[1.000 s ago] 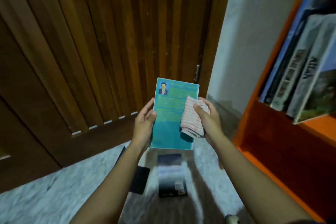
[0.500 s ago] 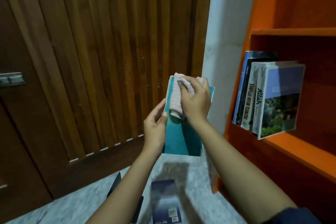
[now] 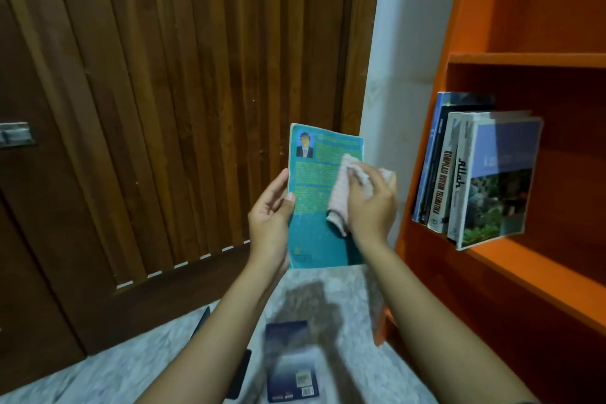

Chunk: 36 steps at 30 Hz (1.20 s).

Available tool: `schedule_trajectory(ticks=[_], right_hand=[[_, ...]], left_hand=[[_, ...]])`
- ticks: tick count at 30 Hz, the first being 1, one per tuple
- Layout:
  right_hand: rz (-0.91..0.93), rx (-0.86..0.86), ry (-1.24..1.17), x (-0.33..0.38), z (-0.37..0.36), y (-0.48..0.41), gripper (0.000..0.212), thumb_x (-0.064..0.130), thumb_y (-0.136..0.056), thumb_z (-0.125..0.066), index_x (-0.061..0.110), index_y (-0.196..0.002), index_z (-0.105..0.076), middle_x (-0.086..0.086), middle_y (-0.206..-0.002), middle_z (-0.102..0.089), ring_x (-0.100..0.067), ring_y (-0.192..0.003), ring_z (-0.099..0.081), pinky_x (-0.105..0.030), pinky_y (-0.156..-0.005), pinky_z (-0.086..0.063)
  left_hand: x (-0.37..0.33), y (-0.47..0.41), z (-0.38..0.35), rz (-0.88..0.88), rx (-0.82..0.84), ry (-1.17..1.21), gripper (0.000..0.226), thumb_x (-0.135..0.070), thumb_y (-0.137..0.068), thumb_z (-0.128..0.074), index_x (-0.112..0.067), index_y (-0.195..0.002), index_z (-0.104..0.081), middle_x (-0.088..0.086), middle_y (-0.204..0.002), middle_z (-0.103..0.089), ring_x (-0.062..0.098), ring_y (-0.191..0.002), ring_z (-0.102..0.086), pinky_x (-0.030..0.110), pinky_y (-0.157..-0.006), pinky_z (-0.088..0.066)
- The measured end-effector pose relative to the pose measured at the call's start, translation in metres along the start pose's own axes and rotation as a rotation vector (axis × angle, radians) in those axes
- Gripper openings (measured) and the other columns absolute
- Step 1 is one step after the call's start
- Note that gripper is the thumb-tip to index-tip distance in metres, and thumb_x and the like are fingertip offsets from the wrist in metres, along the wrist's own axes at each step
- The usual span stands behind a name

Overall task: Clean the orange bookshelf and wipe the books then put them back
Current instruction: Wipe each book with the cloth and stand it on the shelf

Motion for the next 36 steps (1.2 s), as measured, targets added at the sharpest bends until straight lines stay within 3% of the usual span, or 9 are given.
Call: schedule_trajectory(ticks=[4,10,12,15,17,22,26,30,36], right_hand=[[-0.234,-0.071,0.08,-0.037,0.005,0.009,0.02,0.024,-0.09,-0.061,0.019,-0.108,-0.068,-0.009,-0.123,-0.051,-0.024,-0.106,-0.054,-0.014,-0.072,-0.031],[0.379,0.214,0.042,0.021,-0.026,0.064,0.022,0.015,-0.08,-0.069,0.028,-0.096,-0.071,-0.005,-0.093,-0.053,-0.023,-0.077,-0.058,-0.027,-0.056,-0.045],[0.285,0.127,0.049,-0.001,-0.013,0.05,0.02,0.014,-0.08,-0.068,0.028,-0.094,-0.073,-0.007,-0.093,-0.054,-0.028,-0.076,-0.059,-0.029,-0.058,-0.043],[-0.129,-0.018,0.07,-0.056,0.008,0.034,0.016,0.018,-0.085,-0.066,0.024,-0.099,-0.072,-0.008,-0.102,-0.052,-0.029,-0.088,-0.058,-0.024,-0.065,-0.037],[-0.169,-0.032,0.06,-0.057,0.006,0.046,0.017,0.018,-0.085,-0.067,0.02,-0.101,-0.072,-0.013,-0.103,-0.054,-0.029,-0.089,-0.057,-0.017,-0.066,-0.033],[0.29,0.241,0.008,-0.014,-0.028,0.105,0.022,0.019,-0.081,-0.065,0.029,-0.1,-0.068,0.0,-0.094,-0.048,-0.019,-0.079,-0.054,-0.02,-0.064,-0.044],[-0.001,0.115,-0.014,-0.059,-0.004,0.077,0.023,0.009,-0.082,-0.069,0.023,-0.099,-0.071,-0.009,-0.095,-0.053,-0.024,-0.082,-0.057,-0.011,-0.064,-0.04],[-0.161,0.192,-0.198,-0.061,0.006,0.049,0.029,0.009,-0.086,-0.065,0.019,-0.113,-0.065,-0.012,-0.111,-0.058,0.018,-0.089,-0.049,0.005,-0.072,-0.034],[-0.365,0.491,-0.546,-0.058,-0.01,0.04,0.038,0.01,-0.084,-0.062,0.035,-0.112,-0.059,0.002,-0.104,-0.068,-0.005,-0.083,-0.067,-0.023,-0.071,-0.055]], left_hand=[[0.01,0.004,-0.002,0.038,-0.027,0.007,0.035,0.0,-0.093,-0.049,-0.026,-0.112,-0.062,0.005,-0.118,-0.066,0.021,-0.103,-0.066,0.038,-0.083,-0.056],[0.02,-0.002,0.001,0.087,-0.1,0.142,0.038,0.006,-0.093,-0.043,-0.021,-0.115,-0.059,0.005,-0.108,-0.069,0.02,-0.092,-0.069,0.032,-0.073,-0.059],[0.016,-0.005,0.008,0.076,-0.123,0.174,0.038,0.005,-0.094,-0.044,-0.019,-0.12,-0.057,0.003,-0.098,-0.071,0.014,-0.082,-0.07,0.027,-0.064,-0.057],[0.014,-0.009,0.014,0.067,-0.151,0.175,0.036,0.002,-0.094,-0.047,-0.02,-0.121,-0.056,0.005,-0.099,-0.07,0.013,-0.08,-0.069,0.028,-0.065,-0.057],[0.017,-0.012,0.014,0.074,-0.162,0.193,0.036,0.001,-0.094,-0.047,-0.02,-0.122,-0.056,0.008,-0.104,-0.069,0.013,-0.079,-0.068,0.028,-0.066,-0.058],[0.018,-0.016,0.014,0.093,-0.141,0.22,0.036,0.003,-0.094,-0.046,-0.021,-0.12,-0.057,0.009,-0.111,-0.067,0.015,-0.082,-0.068,0.028,-0.063,-0.058],[0.007,-0.016,0.024,0.062,-0.116,0.212,0.037,0.005,-0.093,-0.046,-0.019,-0.12,-0.056,0.004,-0.097,-0.071,0.012,-0.076,-0.069,0.026,-0.059,-0.056],[0.007,-0.017,0.027,0.085,-0.045,0.203,0.035,0.002,-0.093,-0.048,-0.023,-0.114,-0.059,0.007,-0.101,-0.071,0.016,-0.082,-0.069,0.031,-0.069,-0.059],[0.001,-0.019,0.018,0.065,0.075,0.201,0.037,0.003,-0.093,-0.048,-0.02,-0.119,-0.058,0.005,-0.107,-0.07,0.016,-0.089,-0.069,0.034,-0.077,-0.057]])
Point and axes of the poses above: each hand's wrist, its own y-axis away from the middle knuckle, its own z-axis out of the back of the hand, x = y × z, the point moved 9 cm from there along -y, towards the middle knuckle
